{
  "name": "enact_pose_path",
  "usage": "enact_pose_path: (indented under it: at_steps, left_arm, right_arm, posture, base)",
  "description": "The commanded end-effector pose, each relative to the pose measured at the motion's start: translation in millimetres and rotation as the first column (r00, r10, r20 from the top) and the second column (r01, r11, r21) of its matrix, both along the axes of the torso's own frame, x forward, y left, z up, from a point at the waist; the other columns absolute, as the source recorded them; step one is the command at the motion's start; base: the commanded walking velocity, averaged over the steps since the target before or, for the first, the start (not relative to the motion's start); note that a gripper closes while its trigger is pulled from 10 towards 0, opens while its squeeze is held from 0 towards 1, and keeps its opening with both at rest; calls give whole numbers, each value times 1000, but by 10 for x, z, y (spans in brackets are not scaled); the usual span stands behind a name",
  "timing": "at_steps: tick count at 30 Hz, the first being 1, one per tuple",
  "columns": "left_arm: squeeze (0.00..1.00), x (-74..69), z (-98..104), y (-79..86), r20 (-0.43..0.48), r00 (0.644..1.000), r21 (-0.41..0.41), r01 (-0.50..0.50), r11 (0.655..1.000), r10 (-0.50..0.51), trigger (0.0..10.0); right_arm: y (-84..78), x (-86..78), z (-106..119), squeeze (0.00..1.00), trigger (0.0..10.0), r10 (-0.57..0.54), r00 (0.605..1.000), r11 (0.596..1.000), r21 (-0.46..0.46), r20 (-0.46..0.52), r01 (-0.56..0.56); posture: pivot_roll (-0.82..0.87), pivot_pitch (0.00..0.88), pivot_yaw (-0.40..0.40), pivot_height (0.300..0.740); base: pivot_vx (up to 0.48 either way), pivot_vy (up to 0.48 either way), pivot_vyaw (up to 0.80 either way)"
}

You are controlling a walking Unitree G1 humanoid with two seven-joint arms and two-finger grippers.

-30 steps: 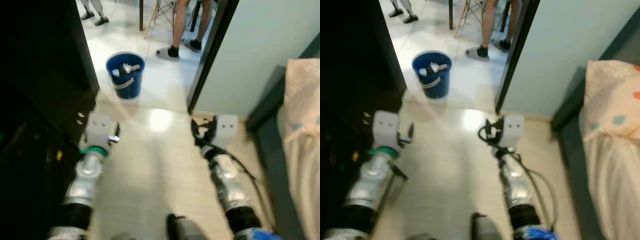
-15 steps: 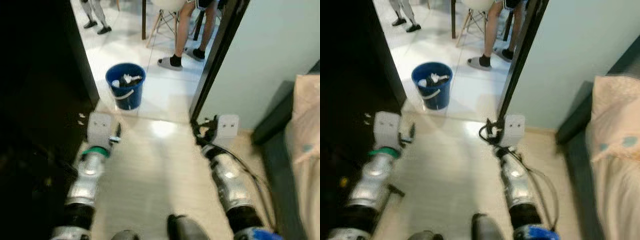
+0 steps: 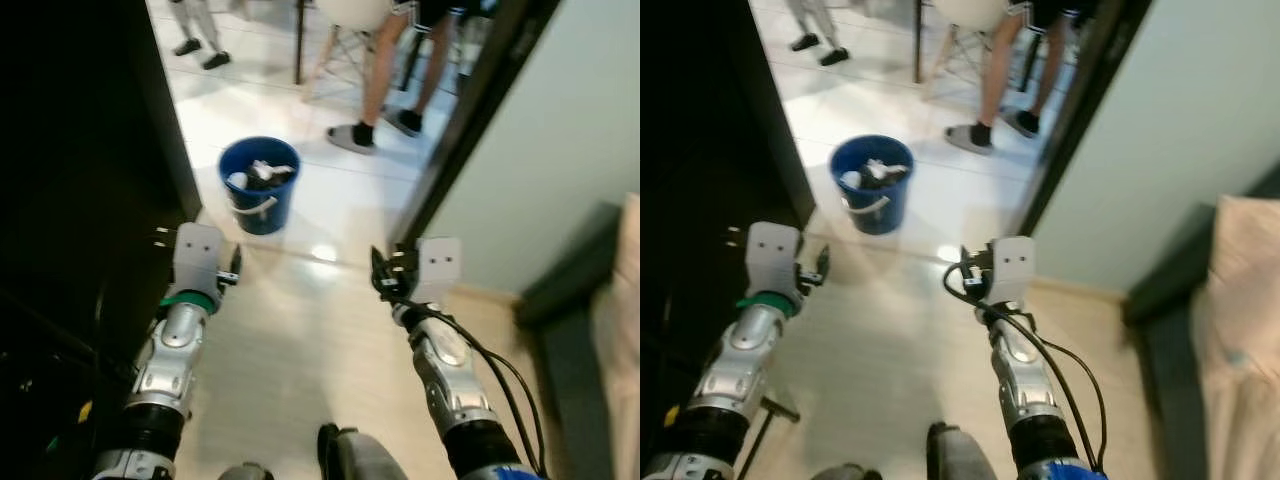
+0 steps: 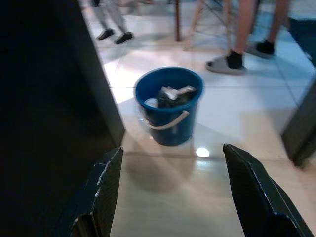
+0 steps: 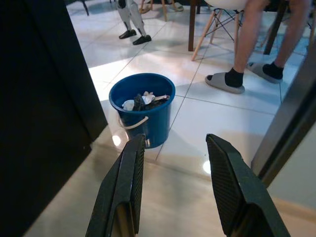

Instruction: Clean up the room

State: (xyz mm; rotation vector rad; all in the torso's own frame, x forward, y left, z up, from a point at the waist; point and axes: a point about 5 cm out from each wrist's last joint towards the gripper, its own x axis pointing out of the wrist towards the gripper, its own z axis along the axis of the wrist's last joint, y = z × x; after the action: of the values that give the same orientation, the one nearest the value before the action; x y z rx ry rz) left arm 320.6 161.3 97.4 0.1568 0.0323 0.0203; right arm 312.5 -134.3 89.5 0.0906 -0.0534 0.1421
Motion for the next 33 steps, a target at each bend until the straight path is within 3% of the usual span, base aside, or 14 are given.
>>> enact_pose_path:
  at_steps: [1,9,15,20,23,33]
  left_arm:
    - [0,-48,-97,86,-41,999,7,-23,1000,23,10000]
    - [0,-32,-76,91,-31,999,19,-15,1000,15,10000]
    - [0,15,-25,93,-13,1000,36,10,999,-9,10000]
    - [0,129,89,81,5,997,53,70,996,-71,10000]
    - [0,150,109,90,8,997,54,70,996,-71,10000]
    - [0,188,150,94,23,998,53,59,997,-60,10000]
  right_arm:
    - [12,6,3,0,10000,-12,1000,1000,18,0,12]
    - [-103,29,24,0,10000,-73,997,996,44,3,73]
    - [-113,30,35,0,10000,-92,996,995,39,9,92]
    - [-139,43,40,0,10000,-120,993,991,55,4,120]
    - [-143,45,42,0,10000,-123,992,991,53,5,122]
    - [-116,42,49,0,10000,-114,993,993,31,15,113]
  posture:
    - [-51,84,2,740]
    - [-53,85,4,740]
    - [-53,85,3,740]
    - [-53,84,3,740]
    - [-56,83,4,740]
    - [-57,84,2,740]
  base:
    - [480,0,0]
    - [480,0,0]
    - [480,0,0]
    - [480,0,-748]
    - [480,0,-721]
    - [480,0,0]
